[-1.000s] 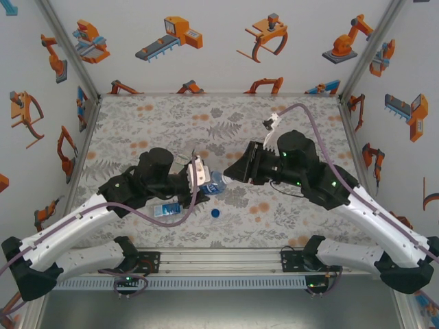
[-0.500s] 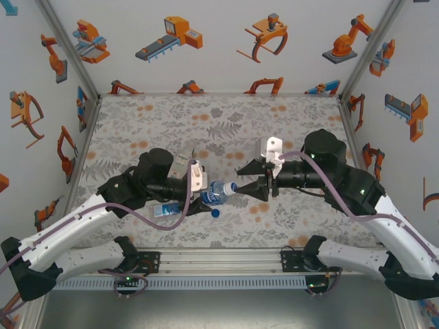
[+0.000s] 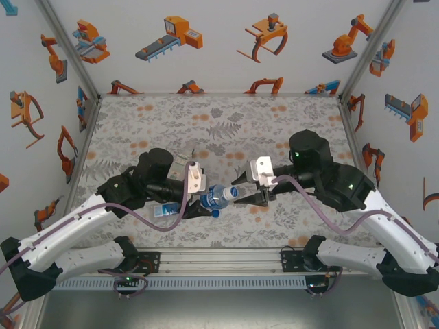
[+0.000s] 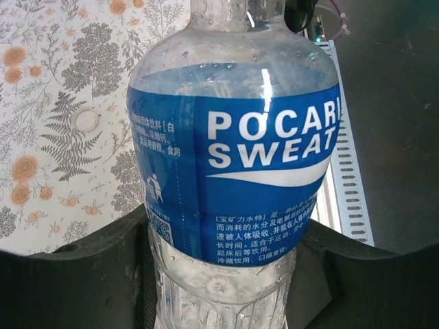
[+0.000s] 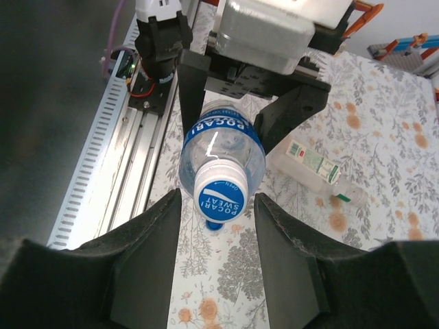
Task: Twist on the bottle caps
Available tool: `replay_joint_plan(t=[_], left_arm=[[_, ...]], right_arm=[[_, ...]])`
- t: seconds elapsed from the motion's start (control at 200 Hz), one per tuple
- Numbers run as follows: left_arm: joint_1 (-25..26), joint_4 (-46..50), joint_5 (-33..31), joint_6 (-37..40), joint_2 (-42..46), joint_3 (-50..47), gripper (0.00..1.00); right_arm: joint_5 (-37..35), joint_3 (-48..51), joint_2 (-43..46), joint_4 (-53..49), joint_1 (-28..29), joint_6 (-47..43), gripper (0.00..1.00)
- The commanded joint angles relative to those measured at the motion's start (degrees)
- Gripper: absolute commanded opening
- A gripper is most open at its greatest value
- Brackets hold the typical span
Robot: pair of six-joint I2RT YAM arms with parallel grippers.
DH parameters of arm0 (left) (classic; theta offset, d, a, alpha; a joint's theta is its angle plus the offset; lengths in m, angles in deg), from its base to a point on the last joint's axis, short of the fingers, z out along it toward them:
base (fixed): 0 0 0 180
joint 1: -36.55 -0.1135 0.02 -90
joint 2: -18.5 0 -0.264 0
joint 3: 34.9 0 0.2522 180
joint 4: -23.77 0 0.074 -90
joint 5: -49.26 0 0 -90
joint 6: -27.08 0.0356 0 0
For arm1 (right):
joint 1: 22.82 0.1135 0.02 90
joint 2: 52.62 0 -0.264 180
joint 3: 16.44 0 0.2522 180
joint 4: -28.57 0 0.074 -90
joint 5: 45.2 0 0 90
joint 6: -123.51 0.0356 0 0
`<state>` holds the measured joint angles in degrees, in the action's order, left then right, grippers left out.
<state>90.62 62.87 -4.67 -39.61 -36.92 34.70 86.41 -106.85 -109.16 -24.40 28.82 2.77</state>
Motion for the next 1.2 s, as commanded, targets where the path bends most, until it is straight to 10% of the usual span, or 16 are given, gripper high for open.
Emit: replay_joint_plan(t=[0.0,0.661,0.866,0.996,1.197], left_arm=[[0.34,0.75,2.25,-0.31,0.80,1.80,0.00],[0.43,0.94,1.97,-0.64,-0.01,1.73,0.00],[0.52,0.96,2.02,-0.71,-0.44,1.91,0.00],[0.60,0.94,-0.02,-0.54,-0.18,1.80,0.00],[0.69,-1.10,-9.48,0.27,-0.58,1.28,0.00]], right_arm=[[1.81,1.08,-0.21,2.00,0.22,-1.62,0.45],[3.30,3.69,1.07,7.55,0.37,3.91,0.42],[1.26,3.59,0.81,6.35,0.39,6.90,0.23],[-5.94,3.72,0.63,7.13,0.39,19.10,0.00],[-29.01,6.17,0.94,8.61,0.39,57.97,0.00]])
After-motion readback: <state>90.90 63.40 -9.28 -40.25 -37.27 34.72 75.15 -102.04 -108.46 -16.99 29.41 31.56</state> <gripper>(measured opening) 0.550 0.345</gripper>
